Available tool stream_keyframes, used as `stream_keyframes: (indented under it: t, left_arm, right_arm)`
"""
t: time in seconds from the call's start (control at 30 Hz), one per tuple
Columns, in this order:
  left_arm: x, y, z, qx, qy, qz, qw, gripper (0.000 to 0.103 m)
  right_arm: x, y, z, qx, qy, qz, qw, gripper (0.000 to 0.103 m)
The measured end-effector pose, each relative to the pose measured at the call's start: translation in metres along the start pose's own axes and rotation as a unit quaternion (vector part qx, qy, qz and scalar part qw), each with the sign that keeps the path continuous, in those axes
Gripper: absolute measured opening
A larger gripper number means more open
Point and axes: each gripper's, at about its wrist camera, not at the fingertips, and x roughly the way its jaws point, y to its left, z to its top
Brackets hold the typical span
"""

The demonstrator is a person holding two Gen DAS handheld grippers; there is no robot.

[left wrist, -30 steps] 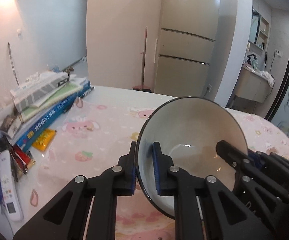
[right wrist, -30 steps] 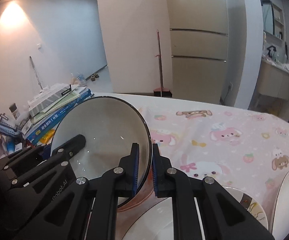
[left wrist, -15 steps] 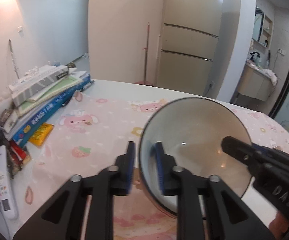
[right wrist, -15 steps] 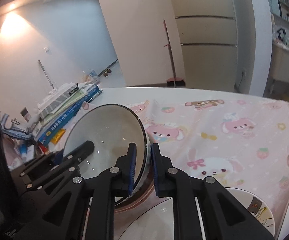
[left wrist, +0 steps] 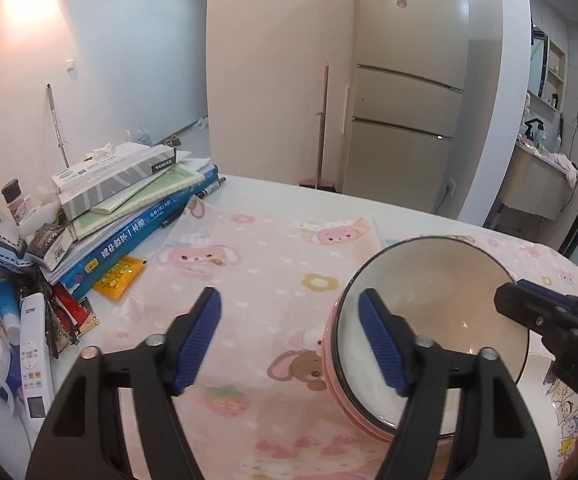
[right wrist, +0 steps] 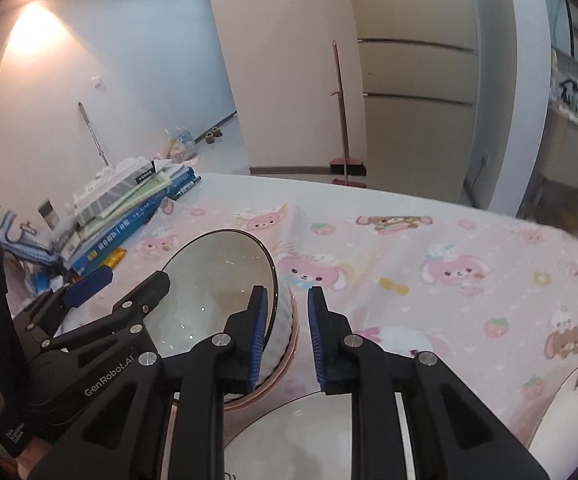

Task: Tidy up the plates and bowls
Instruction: 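Carry the white bowl over the pink bowl stack and lower it in, then open both grippers and withdraw them from the bowl stack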

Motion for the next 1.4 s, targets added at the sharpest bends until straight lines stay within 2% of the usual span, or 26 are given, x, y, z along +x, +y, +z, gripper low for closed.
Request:
stream_keyframes:
  t: [0.03, 0.07, 0.1, 0.17, 0.23, 0.3, 0.37, 0.4, 0.43, 0.47, 0.5, 0.57, 0.7, 0.8, 0.9, 0.97, 1.0, 1.1, 1.23, 1.27, 1.3, 1.33, 1.37, 1.4]
  left_arm:
    - [-0.001, 0.001, 0.000, -0.004, 0.001, -0.003, 1.0000, 0.048]
    - [-0.001, 0.003, 0.000, -0.008, 0.003, -0.011, 0.9999, 0.044]
    - [-0.002, 0.005, 0.001, -0.016, 0.003, -0.020, 0.9997, 0.034]
    - [0.001, 0.007, 0.002, -0.025, 0.009, -0.025, 0.9993, 0.018]
    - [0.006, 0.010, 0.002, -0.035, 0.022, -0.040, 0.9984, 0.015]
    - [0.011, 0.013, 0.001, -0.047, 0.035, -0.048, 0.9971, 0.015]
    - [0.011, 0.015, 0.001, -0.055, 0.036, -0.053, 0.9964, 0.015]
    - [0.009, 0.017, 0.002, -0.057, 0.031, -0.055, 0.9964, 0.016]
    - [0.007, 0.017, 0.002, -0.057, 0.027, -0.059, 0.9963, 0.024]
    - [0.005, 0.017, 0.003, -0.055, 0.025, -0.061, 0.9963, 0.026]
    - [0.004, 0.016, 0.003, -0.053, 0.021, -0.050, 0.9972, 0.033]
    - [0.002, 0.017, 0.003, -0.053, 0.012, -0.042, 0.9976, 0.035]
    - [0.002, 0.020, 0.004, -0.062, 0.016, -0.052, 0.9966, 0.035]
    - [0.001, 0.019, 0.004, -0.056, 0.016, -0.046, 0.9972, 0.035]
    - [-0.008, 0.017, 0.006, -0.045, 0.000, -0.039, 0.9982, 0.037]
    - [-0.025, 0.015, 0.011, -0.033, -0.027, -0.041, 0.9982, 0.048]
    - [-0.034, 0.014, 0.013, -0.032, -0.040, -0.043, 0.9978, 0.057]
    - [-0.066, 0.015, 0.022, -0.040, -0.082, -0.061, 0.9940, 0.065]
    - [-0.111, 0.007, 0.031, -0.020, -0.123, -0.083, 0.9888, 0.078]
    - [-0.125, 0.003, 0.031, -0.005, -0.135, -0.084, 0.9873, 0.082]
    - [-0.137, -0.001, 0.030, 0.008, -0.148, -0.083, 0.9854, 0.091]
    - [-0.147, -0.005, 0.030, 0.016, -0.161, -0.082, 0.9834, 0.099]
    - [-0.161, -0.009, 0.028, 0.024, -0.177, -0.083, 0.9804, 0.102]
    - [-0.171, -0.012, 0.026, 0.028, -0.188, -0.089, 0.9777, 0.103]
  right_arm:
    - [-0.001, 0.000, 0.000, 0.002, -0.004, 0.002, 1.000, 0.020]
    - [-0.002, 0.000, 0.000, 0.005, -0.008, 0.008, 1.000, 0.014]
    - [-0.002, 0.000, -0.001, 0.010, -0.008, 0.017, 1.000, 0.010]
    - [-0.001, 0.000, -0.001, 0.018, -0.011, 0.017, 1.000, 0.010]
    - [0.000, -0.008, -0.001, 0.042, -0.008, 0.037, 0.998, 0.009]
    - [0.005, -0.027, -0.001, 0.104, 0.003, 0.087, 0.991, 0.010]
    - [0.014, -0.051, -0.002, 0.171, 0.025, 0.150, 0.973, 0.011]
    - [0.020, -0.062, -0.005, 0.206, 0.035, 0.182, 0.961, 0.011]
    - [0.024, -0.068, -0.007, 0.224, 0.039, 0.201, 0.953, 0.012]
    - [0.027, -0.072, -0.008, 0.236, 0.041, 0.213, 0.947, 0.013]
    - [0.031, -0.074, -0.010, 0.247, 0.051, 0.216, 0.943, 0.013]
    - [0.034, -0.073, -0.014, 0.247, 0.047, 0.211, 0.945, 0.008]
    - [0.026, -0.048, -0.008, 0.170, 0.034, 0.142, 0.975, 0.008]
    - [0.021, -0.036, -0.005, 0.125, 0.030, 0.105, 0.986, 0.008]
    - [0.009, -0.036, -0.001, 0.119, 0.019, 0.092, 0.988, 0.008]
    - [-0.004, -0.036, 0.005, 0.118, 0.008, 0.087, 0.989, 0.008]
    - [-0.013, -0.037, 0.009, 0.116, 0.001, 0.086, 0.989, 0.008]
    - [-0.044, -0.039, 0.019, 0.116, -0.027, 0.084, 0.989, 0.008]
    - [-0.088, -0.040, 0.028, 0.098, -0.061, 0.070, 0.991, 0.009]
    - [-0.102, -0.040, 0.030, 0.086, -0.074, 0.060, 0.992, 0.013]
    - [-0.115, -0.039, 0.030, 0.074, -0.087, 0.050, 0.992, 0.017]
    - [-0.132, -0.038, 0.029, 0.056, -0.103, 0.039, 0.992, 0.026]
    - [-0.145, -0.038, 0.027, 0.044, -0.115, 0.034, 0.992, 0.033]
    - [-0.157, -0.038, 0.024, 0.034, -0.127, 0.031, 0.991, 0.035]
